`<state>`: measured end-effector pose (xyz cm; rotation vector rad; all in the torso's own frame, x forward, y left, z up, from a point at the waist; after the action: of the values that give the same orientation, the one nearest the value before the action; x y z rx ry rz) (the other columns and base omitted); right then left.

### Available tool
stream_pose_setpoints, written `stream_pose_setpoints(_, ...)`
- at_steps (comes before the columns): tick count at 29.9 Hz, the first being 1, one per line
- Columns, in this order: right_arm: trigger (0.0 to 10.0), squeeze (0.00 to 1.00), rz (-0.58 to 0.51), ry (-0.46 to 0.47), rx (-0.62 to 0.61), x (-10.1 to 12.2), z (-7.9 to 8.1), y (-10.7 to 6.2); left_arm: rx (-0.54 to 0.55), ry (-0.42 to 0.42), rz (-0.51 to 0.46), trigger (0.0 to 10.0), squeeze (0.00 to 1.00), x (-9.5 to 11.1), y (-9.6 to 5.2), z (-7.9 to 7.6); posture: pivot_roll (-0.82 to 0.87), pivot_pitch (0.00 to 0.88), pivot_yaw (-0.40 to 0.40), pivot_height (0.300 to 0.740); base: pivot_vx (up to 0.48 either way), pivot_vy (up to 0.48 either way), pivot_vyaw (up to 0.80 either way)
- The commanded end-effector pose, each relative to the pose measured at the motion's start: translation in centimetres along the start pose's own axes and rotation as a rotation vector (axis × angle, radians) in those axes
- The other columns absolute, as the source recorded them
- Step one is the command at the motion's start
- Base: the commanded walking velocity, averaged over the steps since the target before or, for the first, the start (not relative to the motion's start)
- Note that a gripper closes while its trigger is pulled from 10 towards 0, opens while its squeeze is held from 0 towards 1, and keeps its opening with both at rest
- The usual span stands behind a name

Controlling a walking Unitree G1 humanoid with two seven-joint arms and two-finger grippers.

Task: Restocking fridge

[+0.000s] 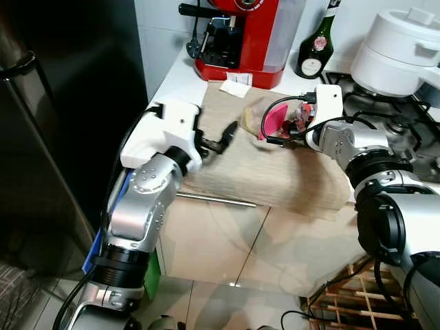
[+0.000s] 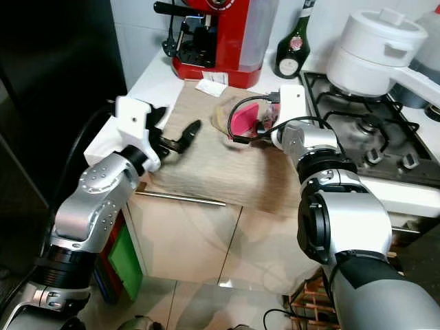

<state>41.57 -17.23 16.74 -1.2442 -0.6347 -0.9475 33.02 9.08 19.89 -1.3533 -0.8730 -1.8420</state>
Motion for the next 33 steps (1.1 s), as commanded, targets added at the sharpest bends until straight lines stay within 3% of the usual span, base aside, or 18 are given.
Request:
stream_pose_setpoints(1, 0.0, 0.00, 0.126, 0.011, -0.074, -3.6, -2.1, 0.4, -0.089, 0.021, -0.032, 10.0, 0.00, 1.0, -0.2, -0.4, 0.00, 0.000, -0.062, 0.740, 0.000, 0.000, 0.00)
stream_pose_setpoints(2, 0.0, 0.00, 0.126, 0.011, -0.074, -3.6, -2.1, 0.4, -0.089, 0.021, -0.032, 10.0, 0.00, 1.0, -0.2, -0.4, 0.00, 0.000, -0.062, 0.740, 0.000, 0.000, 0.00)
stream_pose_setpoints(4, 0.0, 0.00, 0.122, 0.014, -0.077, -3.7, -2.4, 0.4, -0.250, 0.035, -0.054, 10.0, 0.00, 1.7, -0.9, -1.5, -0.01, 0.000, -0.063, 0.740, 0.000, 0.000, 0.00)
stream_pose_setpoints(5, 0.0, 0.00, 0.122, 0.012, -0.077, -3.7, -2.5, 0.4, -0.273, 0.036, -0.059, 10.0, 0.00, 1.9, -1.0, -1.6, -0.01, 0.000, -0.063, 0.740, 0.000, 0.000, 0.00)
stream_pose_setpoints(22, 0.0, 0.00, 0.045, 0.049, -0.051, -1.9, -2.5, 0.2, -0.324, 0.005, -0.029, 10.0, 0.00, 1.7, -1.4, -2.7, 0.02, 0.000, -0.092, 0.740, 0.000, 0.000, 0.00)
stream_pose_setpoints(25, 0.0, 0.00, 0.001, 0.058, -0.031, -0.7, -2.0, 0.0, -0.318, 0.004, -0.028, 10.0, 0.00, 1.7, -1.4, -2.8, 0.04, 0.000, -0.108, 0.740, 0.000, 0.000, 0.00)
stream_pose_setpoints(29, 0.0, 0.00, -0.149, 0.063, 0.046, 3.4, -0.1, -0.8, -0.277, 0.001, -0.018, 10.0, 0.00, 1.4, -1.6, -2.6, 0.05, 0.000, -0.144, 0.740, 0.000, 0.000, 0.00)
stream_pose_setpoints(33, 0.0, 0.00, -0.248, 0.052, 0.089, 5.8, 0.9, -1.5, -0.249, -0.007, -0.018, 10.0, 0.00, 1.4, -1.6, -2.5, 0.05, 0.000, -0.151, 0.740, 0.000, 0.000, 0.00)
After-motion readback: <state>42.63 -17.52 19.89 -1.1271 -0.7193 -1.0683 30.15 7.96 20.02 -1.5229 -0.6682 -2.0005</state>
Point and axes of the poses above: a point about 5 cm out from each wrist's last joint towards the gripper, its own y axis pointing out of the wrist towards the gripper, its own x axis along the axis of the wrist's last joint, z = x × y, the point moved 1 cm from there along y, pointing out of the wrist towards the gripper, and after that the axes turned 13 degrees about y, right-handed, at the moved point
